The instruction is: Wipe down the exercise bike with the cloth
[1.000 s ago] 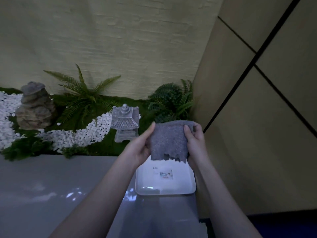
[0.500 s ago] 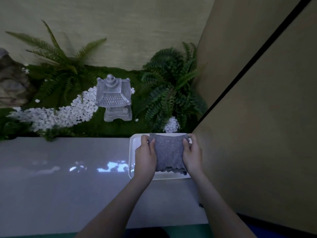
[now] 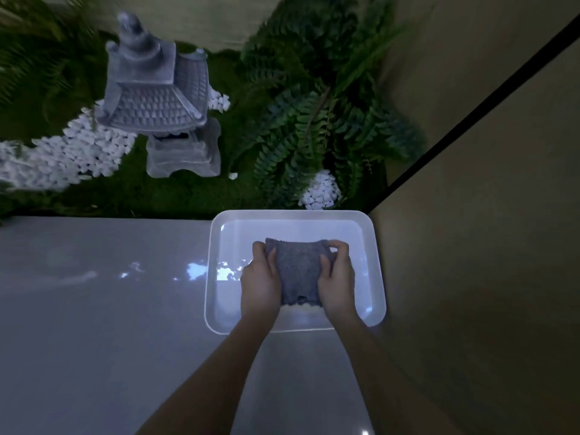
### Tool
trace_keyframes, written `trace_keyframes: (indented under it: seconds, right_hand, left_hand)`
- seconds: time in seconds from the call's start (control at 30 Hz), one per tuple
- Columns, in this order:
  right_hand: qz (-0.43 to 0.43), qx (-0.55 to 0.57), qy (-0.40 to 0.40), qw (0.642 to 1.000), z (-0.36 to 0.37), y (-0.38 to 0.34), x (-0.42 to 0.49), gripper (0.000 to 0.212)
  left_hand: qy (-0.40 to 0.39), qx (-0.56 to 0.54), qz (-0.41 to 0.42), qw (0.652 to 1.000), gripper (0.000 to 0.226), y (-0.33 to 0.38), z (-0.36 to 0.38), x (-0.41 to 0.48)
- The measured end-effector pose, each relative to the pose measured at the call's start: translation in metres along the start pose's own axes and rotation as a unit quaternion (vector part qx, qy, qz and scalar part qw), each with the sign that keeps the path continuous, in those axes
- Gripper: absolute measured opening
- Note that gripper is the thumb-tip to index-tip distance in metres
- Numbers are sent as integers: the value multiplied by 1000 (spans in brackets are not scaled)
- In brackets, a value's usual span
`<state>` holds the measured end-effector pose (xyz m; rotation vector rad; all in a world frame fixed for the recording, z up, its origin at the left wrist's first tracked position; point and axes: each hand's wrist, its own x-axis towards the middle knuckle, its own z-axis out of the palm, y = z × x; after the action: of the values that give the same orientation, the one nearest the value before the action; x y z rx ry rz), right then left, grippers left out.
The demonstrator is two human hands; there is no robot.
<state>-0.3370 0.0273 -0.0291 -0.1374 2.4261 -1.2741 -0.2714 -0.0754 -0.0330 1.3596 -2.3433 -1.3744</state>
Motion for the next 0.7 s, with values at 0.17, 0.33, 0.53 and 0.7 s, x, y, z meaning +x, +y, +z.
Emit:
trace_keyframes:
  seconds: [0.17,0.33,0.53,0.7]
  right_hand:
    - [-78,-150,-7,986,18,30,22,29]
    - [-107,-271,-37,956,23,43,30,33]
    - [-203,-363,52,908,18,46,25,45]
    - [-243,-470,-157,834,2,68,24,69]
  left_hand:
    - [-13,101,21,995,16,-29,27,26]
    - [-20,213,32,976,27,-42,30,34]
    - [40,260,119,958,45,-41,16,28]
    - [-152,426,263,852,81,-62,2,33]
